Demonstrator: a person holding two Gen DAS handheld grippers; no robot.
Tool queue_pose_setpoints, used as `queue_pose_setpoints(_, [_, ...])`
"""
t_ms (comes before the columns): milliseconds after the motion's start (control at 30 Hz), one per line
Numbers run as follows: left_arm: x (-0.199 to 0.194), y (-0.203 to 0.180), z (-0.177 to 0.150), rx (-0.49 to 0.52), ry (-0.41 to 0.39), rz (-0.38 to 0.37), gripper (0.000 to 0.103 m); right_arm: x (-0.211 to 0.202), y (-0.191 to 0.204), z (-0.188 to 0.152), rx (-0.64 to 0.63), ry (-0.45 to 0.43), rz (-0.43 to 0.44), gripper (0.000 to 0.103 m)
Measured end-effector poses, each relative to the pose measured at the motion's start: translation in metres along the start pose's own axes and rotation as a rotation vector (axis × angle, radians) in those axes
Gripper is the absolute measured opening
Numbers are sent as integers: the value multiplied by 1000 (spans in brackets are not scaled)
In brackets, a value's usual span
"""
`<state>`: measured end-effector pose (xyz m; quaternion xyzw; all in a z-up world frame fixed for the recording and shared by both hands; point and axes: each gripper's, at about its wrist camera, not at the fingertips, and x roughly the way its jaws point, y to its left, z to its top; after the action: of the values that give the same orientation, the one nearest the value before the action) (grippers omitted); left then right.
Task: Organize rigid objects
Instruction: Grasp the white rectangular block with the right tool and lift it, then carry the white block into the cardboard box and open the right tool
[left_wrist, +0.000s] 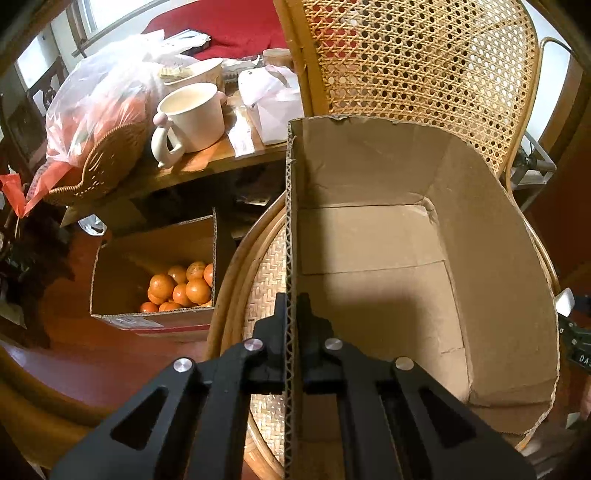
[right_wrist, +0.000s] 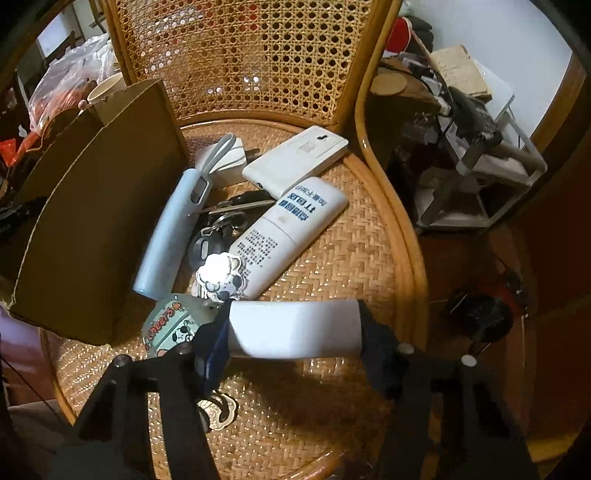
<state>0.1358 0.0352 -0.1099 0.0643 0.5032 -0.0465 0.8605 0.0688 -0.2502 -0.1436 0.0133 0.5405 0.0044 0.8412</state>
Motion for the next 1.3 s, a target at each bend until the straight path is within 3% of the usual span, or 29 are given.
queue_pose_setpoints(233, [0, -1, 0, 21, -22, 12, 3, -12, -3, 5, 15, -49, -27, 65])
queue_pose_setpoints(433, [-1, -4, 0, 40, -36, 21, 3, -47, 0, 16, 61, -185, 28, 65])
queue_pose_setpoints(667, [-2, -6, -1, 57, -47, 24, 3, -83, 19, 28, 109, -334, 177, 65])
queue_pose_setpoints(900, [-2, -5, -1, 49, -47, 23, 3, -105, 61, 34, 36, -444, 303, 65])
queue_pose_setpoints(1033, [-2, -4, -1, 49, -42, 19, 3, -111, 89, 31, -35, -462, 345, 65])
queue_pose_setpoints(1300, [-1, -3, -2, 43, -39, 15, 3, -92, 128, 27, -160, -421, 309, 65])
